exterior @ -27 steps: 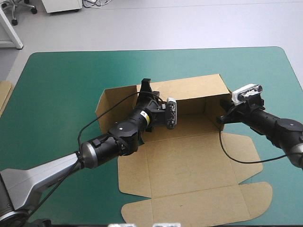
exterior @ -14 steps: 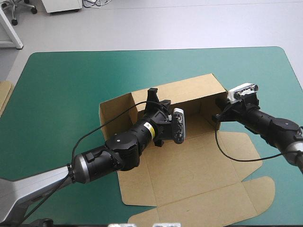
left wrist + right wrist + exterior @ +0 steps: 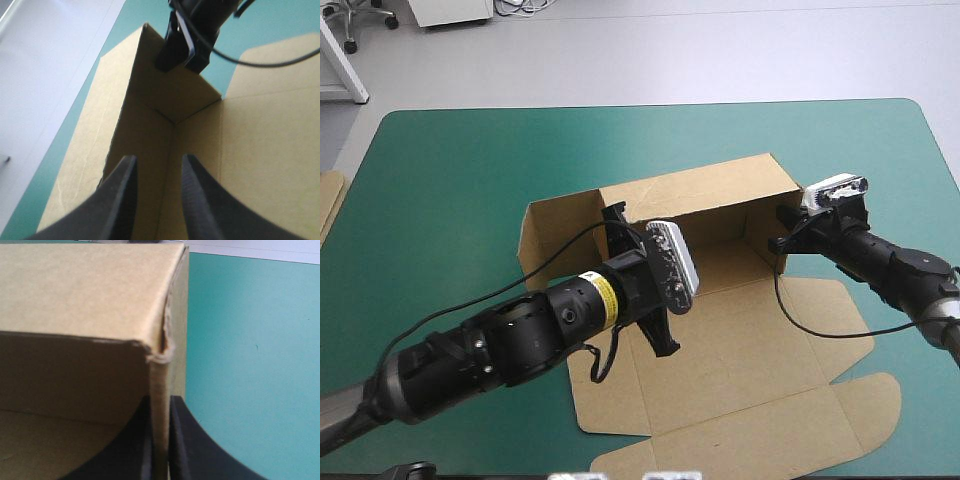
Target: Fold the box
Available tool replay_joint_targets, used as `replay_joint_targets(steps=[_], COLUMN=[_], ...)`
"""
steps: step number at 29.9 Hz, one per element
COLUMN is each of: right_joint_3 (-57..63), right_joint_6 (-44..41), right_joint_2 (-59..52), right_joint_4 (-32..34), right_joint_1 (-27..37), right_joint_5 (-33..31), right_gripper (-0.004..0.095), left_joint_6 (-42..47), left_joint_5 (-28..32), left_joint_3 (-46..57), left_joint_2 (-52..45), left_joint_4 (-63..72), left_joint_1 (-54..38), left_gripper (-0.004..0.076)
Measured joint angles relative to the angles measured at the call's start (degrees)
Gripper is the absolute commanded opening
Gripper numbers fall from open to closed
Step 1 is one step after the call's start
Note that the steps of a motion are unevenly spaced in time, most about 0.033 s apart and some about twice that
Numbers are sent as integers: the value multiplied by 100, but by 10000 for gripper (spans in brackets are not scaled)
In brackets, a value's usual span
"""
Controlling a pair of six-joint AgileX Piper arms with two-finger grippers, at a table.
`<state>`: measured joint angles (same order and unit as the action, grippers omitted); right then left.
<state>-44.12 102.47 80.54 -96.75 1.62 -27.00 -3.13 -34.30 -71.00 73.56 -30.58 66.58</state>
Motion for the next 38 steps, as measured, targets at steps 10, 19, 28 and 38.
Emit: replay_joint_targets(steps=[10, 19, 28, 38], right_joint_3=[-22, -410, -1017, -2340], right_joint_6=[-524, -1706, -3846, -6543], right_joint_2=[0, 28, 62, 77], right_joint_4=[276, 1501, 3451, 5830], right_joint_1=[0, 0, -11, -11], right_joint_5=[30, 87, -84, -1673], right_gripper=[-15, -15, -14, -13], left_joint_6=[-392, -2018, -2364, -1786], left_joint_5=[-788, -1776, -1701, -776], left_joint_3=[-510, -644, -644, 170], left_joint_2=[-512, -808, -900, -911], left_joint_4=[2038, 4280, 4780, 4045], left_joint_1=[-2075, -5726, -7967, -8128], left_gripper=[225, 225, 224, 223])
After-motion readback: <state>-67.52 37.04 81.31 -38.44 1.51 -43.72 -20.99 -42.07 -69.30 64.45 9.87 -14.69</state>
